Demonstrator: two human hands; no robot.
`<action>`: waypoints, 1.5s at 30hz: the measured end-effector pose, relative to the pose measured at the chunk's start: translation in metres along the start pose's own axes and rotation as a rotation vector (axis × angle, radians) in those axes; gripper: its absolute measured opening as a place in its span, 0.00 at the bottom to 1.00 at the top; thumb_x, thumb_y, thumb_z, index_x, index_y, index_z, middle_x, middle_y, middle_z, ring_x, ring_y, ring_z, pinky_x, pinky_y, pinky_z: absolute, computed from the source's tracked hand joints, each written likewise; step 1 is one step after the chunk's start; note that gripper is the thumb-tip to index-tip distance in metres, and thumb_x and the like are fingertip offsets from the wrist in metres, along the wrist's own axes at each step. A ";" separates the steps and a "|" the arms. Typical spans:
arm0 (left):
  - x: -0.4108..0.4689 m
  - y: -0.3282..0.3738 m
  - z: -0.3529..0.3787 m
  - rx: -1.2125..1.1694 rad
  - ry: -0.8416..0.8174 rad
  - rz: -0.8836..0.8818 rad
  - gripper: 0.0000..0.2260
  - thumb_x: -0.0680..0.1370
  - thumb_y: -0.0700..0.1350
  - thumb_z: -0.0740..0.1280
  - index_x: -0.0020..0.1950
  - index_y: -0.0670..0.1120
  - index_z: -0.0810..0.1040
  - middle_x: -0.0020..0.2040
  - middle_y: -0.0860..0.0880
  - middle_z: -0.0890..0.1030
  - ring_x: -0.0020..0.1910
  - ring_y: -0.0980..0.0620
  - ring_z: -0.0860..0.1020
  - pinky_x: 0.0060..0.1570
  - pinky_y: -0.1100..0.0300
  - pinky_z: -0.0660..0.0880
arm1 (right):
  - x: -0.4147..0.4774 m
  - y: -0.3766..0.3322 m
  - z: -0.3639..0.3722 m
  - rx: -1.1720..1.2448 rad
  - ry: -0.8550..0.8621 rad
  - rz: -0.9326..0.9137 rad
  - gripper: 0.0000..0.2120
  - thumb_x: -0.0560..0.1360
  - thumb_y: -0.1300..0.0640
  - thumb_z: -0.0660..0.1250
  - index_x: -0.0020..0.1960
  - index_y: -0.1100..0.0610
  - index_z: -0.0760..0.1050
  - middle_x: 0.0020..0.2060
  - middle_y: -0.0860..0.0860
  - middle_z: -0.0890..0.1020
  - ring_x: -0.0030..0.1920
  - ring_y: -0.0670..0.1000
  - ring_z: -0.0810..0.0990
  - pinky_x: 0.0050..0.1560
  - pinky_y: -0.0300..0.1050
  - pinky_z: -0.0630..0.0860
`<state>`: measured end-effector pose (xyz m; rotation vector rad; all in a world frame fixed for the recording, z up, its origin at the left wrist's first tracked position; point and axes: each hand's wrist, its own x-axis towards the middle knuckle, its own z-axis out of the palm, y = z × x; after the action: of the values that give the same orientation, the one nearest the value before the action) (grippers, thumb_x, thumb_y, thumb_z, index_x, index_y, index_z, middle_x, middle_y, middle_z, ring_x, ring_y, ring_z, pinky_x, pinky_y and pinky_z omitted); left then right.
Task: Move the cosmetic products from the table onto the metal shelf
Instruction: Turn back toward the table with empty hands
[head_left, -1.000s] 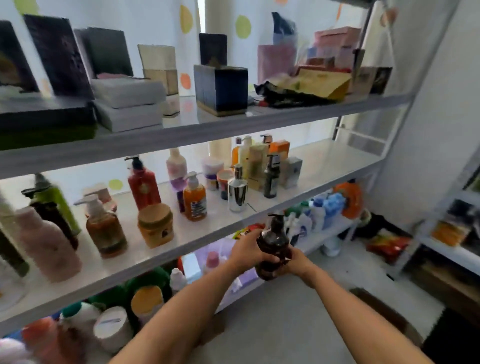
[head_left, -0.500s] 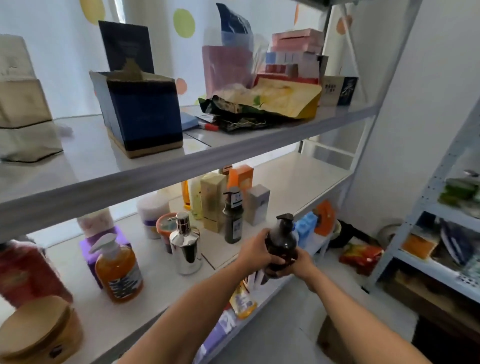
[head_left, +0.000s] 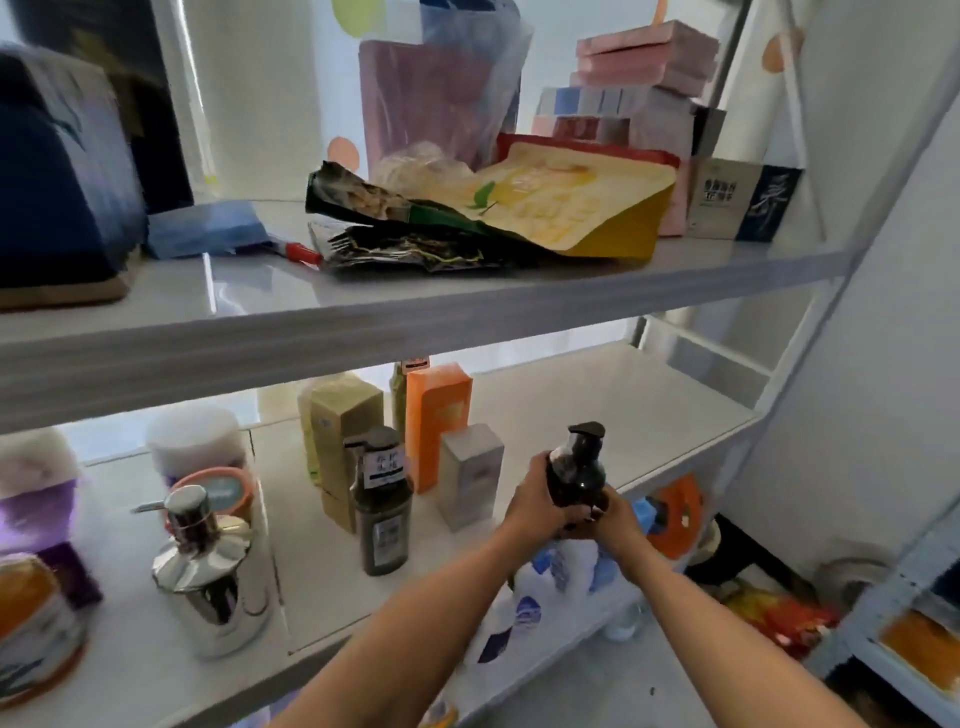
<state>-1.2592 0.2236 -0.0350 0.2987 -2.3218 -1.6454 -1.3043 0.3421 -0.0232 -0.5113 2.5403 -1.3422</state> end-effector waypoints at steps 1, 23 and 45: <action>0.013 0.001 0.009 -0.001 0.046 0.007 0.32 0.70 0.41 0.75 0.69 0.45 0.63 0.63 0.46 0.75 0.58 0.51 0.74 0.55 0.62 0.70 | 0.020 0.003 -0.006 -0.007 -0.008 -0.031 0.19 0.69 0.74 0.69 0.58 0.66 0.73 0.48 0.55 0.77 0.49 0.51 0.74 0.33 0.23 0.70; 0.169 -0.018 -0.005 0.081 0.628 -0.323 0.26 0.77 0.43 0.68 0.72 0.44 0.60 0.66 0.43 0.74 0.64 0.43 0.73 0.60 0.53 0.72 | 0.261 -0.002 0.033 0.097 -0.550 -0.346 0.25 0.65 0.65 0.77 0.60 0.58 0.74 0.51 0.52 0.79 0.49 0.52 0.77 0.49 0.44 0.74; 0.213 -0.097 -0.035 0.429 0.460 -0.712 0.50 0.63 0.61 0.76 0.77 0.47 0.54 0.71 0.43 0.66 0.69 0.42 0.68 0.69 0.48 0.67 | 0.281 -0.024 0.038 -0.277 -0.616 -0.659 0.28 0.63 0.47 0.76 0.60 0.51 0.72 0.53 0.49 0.78 0.56 0.52 0.78 0.54 0.47 0.75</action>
<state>-1.4466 0.0917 -0.0928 1.5563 -2.2834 -1.0891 -1.5432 0.1883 -0.0342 -1.6326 2.0915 -0.7743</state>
